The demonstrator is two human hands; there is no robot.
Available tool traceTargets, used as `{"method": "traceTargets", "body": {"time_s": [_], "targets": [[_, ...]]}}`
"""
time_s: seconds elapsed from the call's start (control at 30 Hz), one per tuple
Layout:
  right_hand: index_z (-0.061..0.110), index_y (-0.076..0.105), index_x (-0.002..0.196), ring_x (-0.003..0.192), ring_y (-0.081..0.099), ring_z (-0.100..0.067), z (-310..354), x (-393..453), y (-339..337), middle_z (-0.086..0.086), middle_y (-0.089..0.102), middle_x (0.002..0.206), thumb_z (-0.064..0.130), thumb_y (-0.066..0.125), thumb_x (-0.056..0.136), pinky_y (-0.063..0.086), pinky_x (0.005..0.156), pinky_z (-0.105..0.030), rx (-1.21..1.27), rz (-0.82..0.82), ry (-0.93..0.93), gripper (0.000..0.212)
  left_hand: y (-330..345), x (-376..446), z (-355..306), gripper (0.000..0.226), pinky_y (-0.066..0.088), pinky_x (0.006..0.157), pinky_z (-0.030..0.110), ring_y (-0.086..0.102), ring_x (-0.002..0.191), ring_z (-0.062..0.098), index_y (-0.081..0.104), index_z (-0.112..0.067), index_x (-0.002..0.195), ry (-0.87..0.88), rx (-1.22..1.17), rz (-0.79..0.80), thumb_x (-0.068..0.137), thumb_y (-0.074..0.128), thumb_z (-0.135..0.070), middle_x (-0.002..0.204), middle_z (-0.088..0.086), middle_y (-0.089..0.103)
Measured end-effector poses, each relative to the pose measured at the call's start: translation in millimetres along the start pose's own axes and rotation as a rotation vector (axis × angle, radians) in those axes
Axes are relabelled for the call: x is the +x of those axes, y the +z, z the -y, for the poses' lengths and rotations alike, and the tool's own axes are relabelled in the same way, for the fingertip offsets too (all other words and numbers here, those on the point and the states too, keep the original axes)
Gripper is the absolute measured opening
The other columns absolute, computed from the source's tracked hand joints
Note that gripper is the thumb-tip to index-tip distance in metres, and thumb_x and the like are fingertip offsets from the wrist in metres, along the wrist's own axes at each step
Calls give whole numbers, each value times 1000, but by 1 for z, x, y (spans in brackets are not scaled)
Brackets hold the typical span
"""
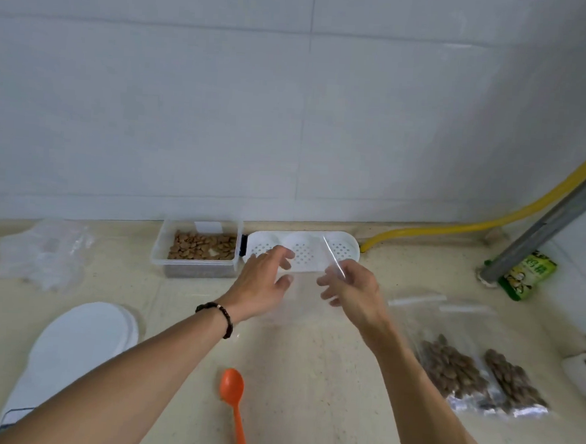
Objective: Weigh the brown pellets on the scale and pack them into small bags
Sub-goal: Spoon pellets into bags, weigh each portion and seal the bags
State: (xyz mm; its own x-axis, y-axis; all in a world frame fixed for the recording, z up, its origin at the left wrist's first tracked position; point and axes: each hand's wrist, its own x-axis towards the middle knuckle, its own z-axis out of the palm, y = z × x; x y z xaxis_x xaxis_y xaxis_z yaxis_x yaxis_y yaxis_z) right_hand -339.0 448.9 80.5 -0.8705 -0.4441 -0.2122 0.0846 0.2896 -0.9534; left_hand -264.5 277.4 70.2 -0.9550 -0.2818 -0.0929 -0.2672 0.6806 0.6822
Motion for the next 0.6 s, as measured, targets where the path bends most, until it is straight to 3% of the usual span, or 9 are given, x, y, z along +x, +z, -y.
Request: {"method": "traceTargets", "body": {"time_s": [0.07, 0.13, 0.23, 0.33, 0.4, 0.6], "targets": [[17, 62, 101, 70, 61, -15, 11, -6, 10, -4, 74, 90, 16, 61, 87, 46, 64, -28, 17, 9, 33, 14, -16, -12, 7, 22, 44, 81, 15, 57, 102, 12, 52, -23, 120, 4, -60, -8, 100, 47, -16, 102, -8, 61], [19, 61, 107, 71, 57, -15, 20, -12, 27, -4, 73, 93, 29, 58, 91, 44, 65, -30, 65, 41, 68, 19, -34, -26, 19, 23, 43, 68, 10, 60, 89, 10, 55, -23, 115, 8, -80, 24, 99, 45, -11, 92, -7, 61], [15, 62, 105, 72, 52, -19, 31, -20, 64, -8, 65, 89, 33, 51, 89, 42, 62, -30, 156, 47, 136, 27, -68, -46, 47, 30, 49, 74, 17, 61, 85, 6, 56, -19, 122, -3, -68, 63, 97, 44, -8, 90, -8, 58], [9, 63, 85, 66, 48, -19, 33, -29, 110, -6, 56, 76, 8, 52, 85, 40, 58, -29, 164, -35, 157, 11, -106, -72, 84, 34, 49, 81, 21, 61, 94, 9, 54, -17, 130, -20, -59, 94, 98, 45, -10, 95, -3, 58], [8, 63, 80, 58, 48, -18, 31, -35, 143, -6, 53, 69, 0, 57, 81, 41, 55, -28, 127, -71, 182, 10, -131, -92, 112, 37, 49, 76, 20, 63, 86, 7, 53, -18, 132, -34, -37, 87, 97, 49, -10, 96, 3, 63], [8, 64, 93, 54, 56, -16, 18, -50, 236, -9, 62, 72, -1, 67, 78, 49, 58, -28, 80, -7, 276, 18, -179, -132, 198, 25, 52, 74, 32, 62, 81, 15, 59, -23, 116, -128, 154, -23, 93, 57, -14, 98, -1, 66]]}}
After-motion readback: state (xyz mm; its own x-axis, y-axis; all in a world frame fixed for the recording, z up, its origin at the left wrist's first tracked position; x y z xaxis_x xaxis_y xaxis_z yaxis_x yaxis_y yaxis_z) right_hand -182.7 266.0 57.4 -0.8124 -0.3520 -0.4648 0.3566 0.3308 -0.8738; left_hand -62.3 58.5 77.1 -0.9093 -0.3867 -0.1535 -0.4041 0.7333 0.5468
